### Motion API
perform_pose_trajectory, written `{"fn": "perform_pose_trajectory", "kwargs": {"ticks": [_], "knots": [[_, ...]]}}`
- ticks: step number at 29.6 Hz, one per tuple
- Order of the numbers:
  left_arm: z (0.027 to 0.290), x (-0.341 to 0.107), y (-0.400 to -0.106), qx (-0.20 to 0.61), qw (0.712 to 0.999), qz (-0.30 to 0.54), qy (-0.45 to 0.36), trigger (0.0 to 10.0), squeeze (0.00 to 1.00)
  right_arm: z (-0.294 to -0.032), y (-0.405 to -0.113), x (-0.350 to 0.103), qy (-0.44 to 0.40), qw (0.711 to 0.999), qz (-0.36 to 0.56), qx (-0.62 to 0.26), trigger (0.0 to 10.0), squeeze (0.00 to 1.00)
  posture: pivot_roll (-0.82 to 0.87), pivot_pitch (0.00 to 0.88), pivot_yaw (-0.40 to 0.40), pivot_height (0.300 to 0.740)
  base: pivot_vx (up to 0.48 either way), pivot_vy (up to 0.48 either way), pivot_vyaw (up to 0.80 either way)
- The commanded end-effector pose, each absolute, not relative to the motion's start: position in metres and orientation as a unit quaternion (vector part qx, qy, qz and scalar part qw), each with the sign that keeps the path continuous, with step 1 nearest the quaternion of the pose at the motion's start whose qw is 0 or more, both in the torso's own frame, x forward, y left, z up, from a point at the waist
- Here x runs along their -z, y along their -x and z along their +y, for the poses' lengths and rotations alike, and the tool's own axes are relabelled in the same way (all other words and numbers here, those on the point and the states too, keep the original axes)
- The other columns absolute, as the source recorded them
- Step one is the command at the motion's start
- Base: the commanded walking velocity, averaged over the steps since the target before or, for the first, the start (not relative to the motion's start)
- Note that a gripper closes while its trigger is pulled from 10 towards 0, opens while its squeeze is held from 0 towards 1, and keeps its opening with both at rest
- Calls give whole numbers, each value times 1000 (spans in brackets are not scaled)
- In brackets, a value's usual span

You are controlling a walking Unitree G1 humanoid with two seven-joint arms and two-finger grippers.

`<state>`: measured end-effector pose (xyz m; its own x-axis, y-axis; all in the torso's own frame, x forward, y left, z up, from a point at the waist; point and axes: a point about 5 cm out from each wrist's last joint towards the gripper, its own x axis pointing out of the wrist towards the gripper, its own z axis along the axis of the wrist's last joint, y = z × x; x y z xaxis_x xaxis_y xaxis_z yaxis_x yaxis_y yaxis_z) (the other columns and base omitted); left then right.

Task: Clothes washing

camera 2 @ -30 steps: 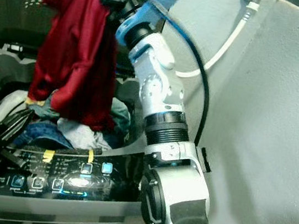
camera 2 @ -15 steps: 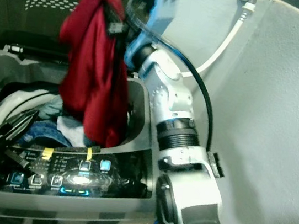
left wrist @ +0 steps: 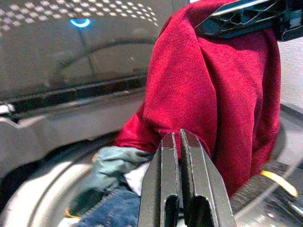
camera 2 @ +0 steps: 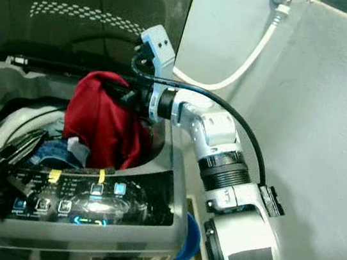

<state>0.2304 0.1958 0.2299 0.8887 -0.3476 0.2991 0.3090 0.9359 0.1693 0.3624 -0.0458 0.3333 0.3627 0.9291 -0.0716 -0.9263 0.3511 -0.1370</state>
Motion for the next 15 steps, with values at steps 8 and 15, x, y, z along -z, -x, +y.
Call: {"fn": "perform_pose_trajectory", "kwargs": {"ticks": [8, 15], "knots": [[191, -223, -224, 190, 970, -143, -46, 10000, 0, -44, -344, -324, 75, 766, 35, -637, 10000, 1000, 69, 0, -41, 740, 0, 0, 0], [194, -224, -225, 188, 971, -142, -49, 10000, 0, -45, -352, -359, -13, 803, -60, -593, 10000, 0, 70, 1, -33, 740, 0, 0, 0]]}}
